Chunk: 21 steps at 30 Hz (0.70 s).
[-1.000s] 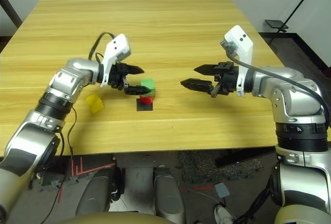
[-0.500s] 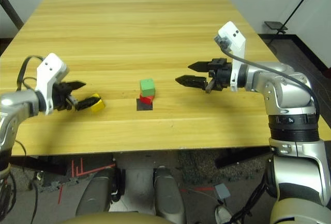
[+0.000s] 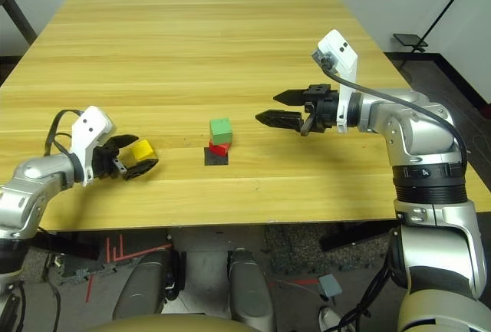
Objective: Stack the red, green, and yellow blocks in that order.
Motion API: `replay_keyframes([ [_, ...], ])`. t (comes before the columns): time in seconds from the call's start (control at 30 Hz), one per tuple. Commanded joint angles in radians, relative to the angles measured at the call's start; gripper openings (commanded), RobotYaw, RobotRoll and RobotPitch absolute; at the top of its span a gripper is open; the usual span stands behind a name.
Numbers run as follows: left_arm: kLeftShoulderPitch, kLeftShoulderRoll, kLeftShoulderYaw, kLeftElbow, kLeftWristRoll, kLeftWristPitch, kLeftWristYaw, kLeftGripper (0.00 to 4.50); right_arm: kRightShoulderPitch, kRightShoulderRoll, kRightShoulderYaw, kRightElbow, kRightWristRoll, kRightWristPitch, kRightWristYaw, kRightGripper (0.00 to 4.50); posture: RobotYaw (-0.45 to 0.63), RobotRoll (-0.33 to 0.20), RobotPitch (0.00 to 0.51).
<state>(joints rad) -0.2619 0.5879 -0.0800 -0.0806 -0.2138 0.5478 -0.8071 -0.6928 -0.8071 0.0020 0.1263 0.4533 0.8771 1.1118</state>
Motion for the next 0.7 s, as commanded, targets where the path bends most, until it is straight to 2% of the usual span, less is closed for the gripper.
replay_keyframes([
  [0.03,-0.024,-0.009,-0.022,0.075,0.019,-0.062,-0.012,4.46,0.019,-0.010,-0.012,-0.033,0.015,0.020,-0.010,4.50,0.15,-0.134,0.087],
  [0.1,-0.043,-0.017,-0.018,0.087,0.016,-0.073,-0.009,4.46,0.029,-0.015,-0.019,-0.045,0.018,0.028,-0.014,4.50,0.14,-0.134,0.086],
  [0.13,-0.057,-0.015,-0.019,0.077,0.013,-0.061,-0.009,4.06,0.034,-0.017,-0.026,-0.050,0.019,0.033,-0.018,4.50,0.13,-0.133,0.085],
  [0.17,-0.071,-0.011,-0.021,0.061,0.008,-0.050,-0.018,3.90,0.039,-0.019,-0.031,-0.054,0.020,0.036,-0.021,4.50,0.13,-0.132,0.083],
  [0.3,-0.163,0.012,-0.034,-0.062,-0.056,0.057,-0.078,2.53,0.060,-0.024,-0.047,-0.070,0.025,0.045,-0.030,4.50,0.13,-0.126,0.078],
  [0.47,-0.369,0.063,-0.088,-0.172,-0.136,0.263,-0.165,0.60,0.074,-0.013,-0.059,-0.075,0.025,0.045,-0.045,4.50,0.12,-0.108,0.069],
  [0.53,-0.448,0.081,-0.119,-0.173,-0.145,0.319,-0.190,0.04,0.078,-0.009,-0.063,-0.075,0.026,0.043,-0.049,4.50,0.12,-0.108,0.069],
  [0.63,-0.525,0.094,-0.150,-0.133,-0.126,0.358,-0.189,0.04,0.085,0.002,-0.068,-0.082,0.029,0.043,-0.058,4.50,0.12,-0.097,0.068],
  [0.7,-0.534,0.087,-0.145,-0.112,-0.117,0.357,-0.166,0.41,0.088,0.007,-0.067,-0.082,0.029,0.040,-0.061,4.50,0.13,-0.095,0.068],
])
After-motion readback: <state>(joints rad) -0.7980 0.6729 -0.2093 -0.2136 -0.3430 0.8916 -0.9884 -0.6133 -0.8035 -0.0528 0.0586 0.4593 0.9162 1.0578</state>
